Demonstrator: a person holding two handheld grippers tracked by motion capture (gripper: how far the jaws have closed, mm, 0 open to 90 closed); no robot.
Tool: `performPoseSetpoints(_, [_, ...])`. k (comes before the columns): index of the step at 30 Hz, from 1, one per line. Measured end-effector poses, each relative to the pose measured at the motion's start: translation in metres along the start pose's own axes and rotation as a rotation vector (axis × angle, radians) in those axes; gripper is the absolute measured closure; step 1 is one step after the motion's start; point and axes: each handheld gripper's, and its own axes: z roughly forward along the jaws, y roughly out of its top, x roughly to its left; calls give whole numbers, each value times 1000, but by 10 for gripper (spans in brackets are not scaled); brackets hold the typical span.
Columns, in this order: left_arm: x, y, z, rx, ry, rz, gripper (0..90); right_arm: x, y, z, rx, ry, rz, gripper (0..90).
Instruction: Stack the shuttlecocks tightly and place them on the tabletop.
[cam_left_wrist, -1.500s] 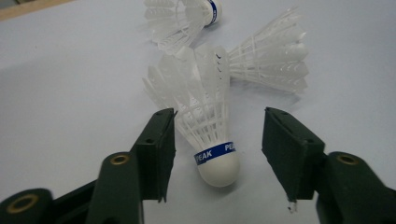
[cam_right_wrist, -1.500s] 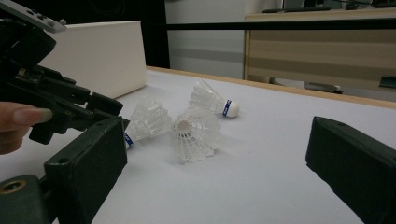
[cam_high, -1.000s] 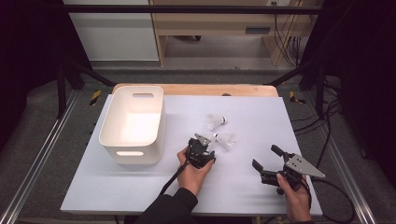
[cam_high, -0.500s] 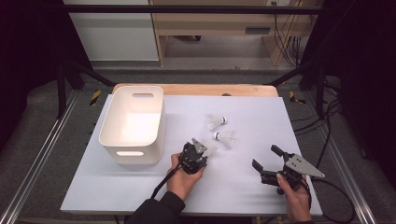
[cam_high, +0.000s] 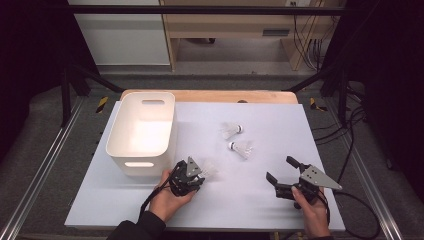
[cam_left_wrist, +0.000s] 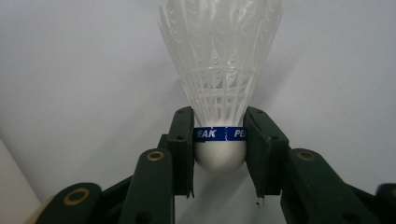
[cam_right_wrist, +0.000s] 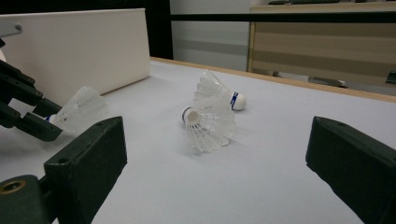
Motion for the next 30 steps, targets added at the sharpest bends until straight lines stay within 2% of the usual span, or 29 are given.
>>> performPoseSetpoints(2, [0,1,2,-16,-10,1,653,0,0,0,1,1,-7,53])
performPoseSetpoints(6, [0,14,10,-34,-2,55,653,0,0,0,0,0,-3,53])
performPoseSetpoints(7, [0,14,10,-34,-2,55,653,0,0,0,0,2,-1,53])
performPoseSetpoints(8, [2,21,15,-36,13,73,653,0,0,0,0,2,-1,53])
performPoseSetpoints(9, [2,21,15,-36,13,73,653,0,0,0,0,2,-1,53])
performPoseSetpoints(10, [4,29,21,-29,32,103,653,0,0,0,0,3,-4,53])
performPoseSetpoints(12, [5,33,24,-24,42,117,653,0,0,0,1,3,-4,53])
performPoseSetpoints(18, [16,50,41,-13,52,123,652,-1,0,0,-2,3,-2,53])
performPoseSetpoints(20, [20,51,47,-1,39,106,653,-1,0,0,-5,3,-2,53])
performPoseSetpoints(24, [22,48,54,38,28,109,652,-2,0,-1,-7,3,1,53])
performPoseSetpoints(30, [22,48,53,43,27,111,630,-2,0,0,-3,3,4,53])
